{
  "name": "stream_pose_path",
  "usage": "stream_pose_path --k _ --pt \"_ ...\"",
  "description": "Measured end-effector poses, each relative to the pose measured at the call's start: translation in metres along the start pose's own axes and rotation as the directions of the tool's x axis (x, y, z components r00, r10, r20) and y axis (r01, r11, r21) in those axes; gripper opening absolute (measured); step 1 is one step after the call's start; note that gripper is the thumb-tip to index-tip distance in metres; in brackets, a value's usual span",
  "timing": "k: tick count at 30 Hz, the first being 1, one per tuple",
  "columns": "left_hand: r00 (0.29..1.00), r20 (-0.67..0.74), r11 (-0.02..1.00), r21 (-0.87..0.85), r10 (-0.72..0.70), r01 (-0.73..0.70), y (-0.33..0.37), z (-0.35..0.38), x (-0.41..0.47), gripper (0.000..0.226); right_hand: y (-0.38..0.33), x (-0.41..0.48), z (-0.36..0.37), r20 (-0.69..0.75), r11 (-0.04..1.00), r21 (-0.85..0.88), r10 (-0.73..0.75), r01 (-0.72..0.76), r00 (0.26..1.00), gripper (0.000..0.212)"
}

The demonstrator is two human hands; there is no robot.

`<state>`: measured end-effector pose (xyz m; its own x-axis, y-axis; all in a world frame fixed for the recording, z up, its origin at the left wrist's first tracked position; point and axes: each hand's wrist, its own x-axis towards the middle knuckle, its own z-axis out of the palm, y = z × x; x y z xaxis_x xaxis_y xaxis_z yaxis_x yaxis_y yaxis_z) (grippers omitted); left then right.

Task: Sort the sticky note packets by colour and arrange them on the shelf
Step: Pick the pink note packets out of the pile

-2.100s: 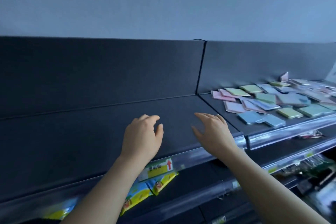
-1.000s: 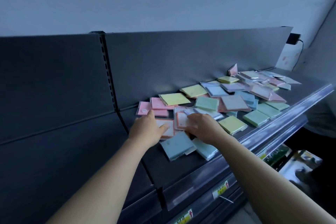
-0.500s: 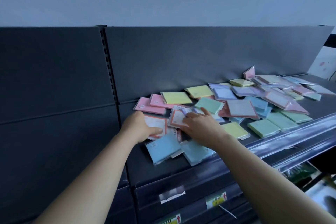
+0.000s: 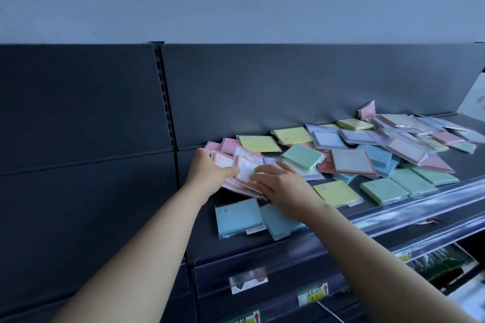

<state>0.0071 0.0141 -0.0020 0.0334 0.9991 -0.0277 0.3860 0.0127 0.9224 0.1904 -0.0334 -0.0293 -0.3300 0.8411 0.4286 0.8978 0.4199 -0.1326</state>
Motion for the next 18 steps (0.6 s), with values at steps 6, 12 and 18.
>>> stream_pose_path --k 6,12,18 --pt "0.999 -0.031 0.995 -0.102 -0.007 0.004 -0.007 -0.01 0.0 0.073 0.0 0.007 -0.005 0.147 0.93 0.188 0.292 -0.316 0.945 0.037" --pt "0.994 -0.105 0.959 -0.282 -0.021 -0.01 -0.011 -0.039 -0.011 0.059 -0.028 0.036 -0.009 0.15 0.702 0.518 0.488 -0.488 0.86 0.052" --pt "0.966 -0.254 0.984 -0.157 0.039 -0.082 -0.015 -0.081 -0.033 0.027 -0.072 0.064 0.001 0.104 0.57 0.716 0.484 -0.403 0.869 0.03"
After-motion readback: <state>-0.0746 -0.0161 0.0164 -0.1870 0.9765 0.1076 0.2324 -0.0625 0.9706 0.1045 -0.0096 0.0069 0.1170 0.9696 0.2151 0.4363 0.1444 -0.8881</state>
